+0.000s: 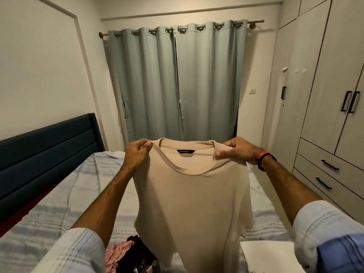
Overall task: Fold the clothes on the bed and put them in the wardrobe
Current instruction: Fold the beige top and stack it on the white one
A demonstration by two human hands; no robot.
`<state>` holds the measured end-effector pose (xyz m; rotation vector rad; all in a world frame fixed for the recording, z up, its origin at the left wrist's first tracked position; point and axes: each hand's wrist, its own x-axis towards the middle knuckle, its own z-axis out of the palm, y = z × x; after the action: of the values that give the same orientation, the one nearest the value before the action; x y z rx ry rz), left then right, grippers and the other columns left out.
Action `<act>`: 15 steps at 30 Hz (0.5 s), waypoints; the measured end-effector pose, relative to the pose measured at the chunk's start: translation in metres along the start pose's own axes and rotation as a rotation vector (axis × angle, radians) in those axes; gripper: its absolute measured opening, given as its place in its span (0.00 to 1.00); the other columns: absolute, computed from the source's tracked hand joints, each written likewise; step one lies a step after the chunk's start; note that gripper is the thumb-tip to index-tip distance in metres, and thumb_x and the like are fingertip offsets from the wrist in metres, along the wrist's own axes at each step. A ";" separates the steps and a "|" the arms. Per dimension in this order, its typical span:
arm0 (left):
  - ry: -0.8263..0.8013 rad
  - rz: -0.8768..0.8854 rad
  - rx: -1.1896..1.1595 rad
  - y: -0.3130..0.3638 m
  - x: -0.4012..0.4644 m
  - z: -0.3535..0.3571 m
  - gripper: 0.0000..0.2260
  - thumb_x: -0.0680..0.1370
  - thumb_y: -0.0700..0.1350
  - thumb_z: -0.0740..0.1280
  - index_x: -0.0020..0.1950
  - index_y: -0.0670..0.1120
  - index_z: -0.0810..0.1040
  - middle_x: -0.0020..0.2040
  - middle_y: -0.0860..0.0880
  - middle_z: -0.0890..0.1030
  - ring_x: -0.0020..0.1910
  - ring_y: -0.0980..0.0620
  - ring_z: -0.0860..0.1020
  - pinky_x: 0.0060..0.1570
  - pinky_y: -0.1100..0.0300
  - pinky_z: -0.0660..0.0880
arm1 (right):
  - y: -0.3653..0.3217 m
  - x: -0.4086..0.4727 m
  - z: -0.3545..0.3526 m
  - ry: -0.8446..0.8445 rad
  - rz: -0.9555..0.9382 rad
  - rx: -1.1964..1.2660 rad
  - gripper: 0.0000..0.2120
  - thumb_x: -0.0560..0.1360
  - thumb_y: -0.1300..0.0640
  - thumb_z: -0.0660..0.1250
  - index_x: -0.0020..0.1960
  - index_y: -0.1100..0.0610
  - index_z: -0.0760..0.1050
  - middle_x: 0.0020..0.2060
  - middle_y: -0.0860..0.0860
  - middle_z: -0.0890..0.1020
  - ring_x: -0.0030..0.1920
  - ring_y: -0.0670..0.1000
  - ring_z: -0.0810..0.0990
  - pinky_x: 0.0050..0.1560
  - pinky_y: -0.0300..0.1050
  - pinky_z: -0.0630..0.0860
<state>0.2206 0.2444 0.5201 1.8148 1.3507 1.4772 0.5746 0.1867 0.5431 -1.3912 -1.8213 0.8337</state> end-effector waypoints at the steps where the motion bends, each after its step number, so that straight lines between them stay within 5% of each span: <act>1: -0.014 0.008 0.010 -0.002 0.001 -0.003 0.09 0.82 0.47 0.64 0.50 0.47 0.82 0.45 0.49 0.82 0.47 0.50 0.79 0.52 0.51 0.78 | 0.004 -0.001 -0.001 -0.052 0.030 -0.023 0.11 0.69 0.52 0.78 0.46 0.59 0.85 0.39 0.54 0.85 0.37 0.49 0.83 0.40 0.43 0.81; 3: -0.038 0.025 0.032 -0.003 0.001 -0.006 0.09 0.82 0.46 0.64 0.50 0.45 0.83 0.44 0.49 0.81 0.44 0.52 0.78 0.51 0.52 0.78 | 0.012 -0.001 0.001 -0.100 0.034 -0.024 0.11 0.69 0.55 0.78 0.47 0.61 0.85 0.42 0.57 0.85 0.40 0.53 0.84 0.45 0.48 0.81; 6: -0.065 0.054 0.069 -0.005 0.001 -0.008 0.10 0.81 0.46 0.64 0.52 0.43 0.83 0.44 0.49 0.81 0.42 0.58 0.76 0.50 0.56 0.76 | 0.019 0.004 0.019 0.034 -0.033 -0.008 0.10 0.72 0.50 0.75 0.39 0.57 0.84 0.32 0.52 0.81 0.33 0.47 0.79 0.37 0.43 0.76; 9: -0.073 0.085 0.126 -0.007 0.001 -0.010 0.10 0.81 0.46 0.65 0.53 0.43 0.83 0.44 0.50 0.80 0.41 0.64 0.75 0.47 0.60 0.72 | 0.023 0.011 0.033 0.192 -0.095 -0.052 0.22 0.71 0.41 0.72 0.32 0.59 0.80 0.25 0.50 0.73 0.27 0.47 0.70 0.30 0.42 0.68; 15: -0.164 0.114 0.337 -0.025 0.006 -0.020 0.14 0.77 0.58 0.67 0.46 0.48 0.85 0.40 0.51 0.83 0.40 0.56 0.79 0.42 0.58 0.77 | 0.018 0.017 0.038 0.382 -0.098 -0.207 0.23 0.72 0.43 0.73 0.24 0.52 0.73 0.19 0.43 0.68 0.23 0.43 0.66 0.26 0.33 0.60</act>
<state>0.1921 0.2555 0.5089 2.2014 1.5040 1.1751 0.5497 0.2038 0.5092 -1.4588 -1.6913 0.3062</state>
